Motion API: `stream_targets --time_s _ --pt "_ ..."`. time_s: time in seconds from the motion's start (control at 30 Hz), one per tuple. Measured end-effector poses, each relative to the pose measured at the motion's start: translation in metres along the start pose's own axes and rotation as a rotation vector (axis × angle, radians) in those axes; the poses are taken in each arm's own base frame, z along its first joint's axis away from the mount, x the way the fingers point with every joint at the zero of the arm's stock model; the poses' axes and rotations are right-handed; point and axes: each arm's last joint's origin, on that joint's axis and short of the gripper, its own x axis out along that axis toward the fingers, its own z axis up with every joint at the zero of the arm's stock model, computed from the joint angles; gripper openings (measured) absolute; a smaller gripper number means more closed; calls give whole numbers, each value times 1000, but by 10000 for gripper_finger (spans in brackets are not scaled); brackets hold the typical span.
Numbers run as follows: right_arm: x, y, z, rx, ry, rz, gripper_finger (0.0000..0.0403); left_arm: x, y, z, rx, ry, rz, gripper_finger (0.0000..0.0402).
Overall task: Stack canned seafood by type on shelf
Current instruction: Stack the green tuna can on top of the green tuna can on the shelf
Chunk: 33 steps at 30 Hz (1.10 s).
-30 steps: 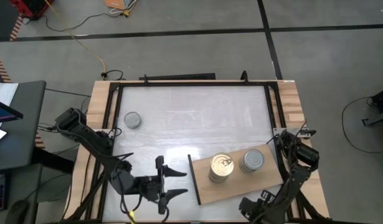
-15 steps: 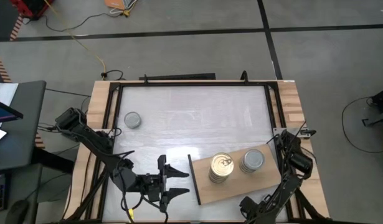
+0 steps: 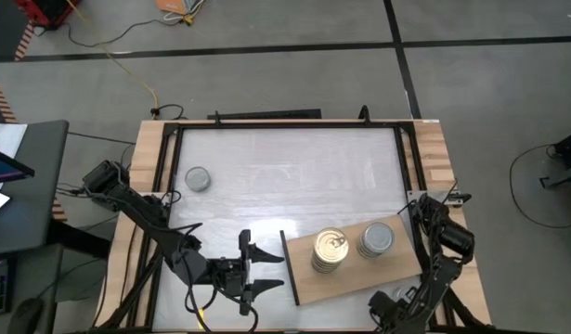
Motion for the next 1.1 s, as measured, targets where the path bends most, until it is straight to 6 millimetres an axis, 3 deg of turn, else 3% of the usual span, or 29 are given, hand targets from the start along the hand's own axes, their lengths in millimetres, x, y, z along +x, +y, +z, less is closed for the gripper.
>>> stream_targets --time_s 0.33,0.73,1.1 --pt "1 -1 0 -1 -13 -19 109 0 0 0 -21 4 -2 228" --pt "24 1 4 -8 -9 -20 106 0 -1 -1 -11 11 -4 228" --pt "24 6 3 4 5 33 62 0 -1 -1 -9 13 -5 228"
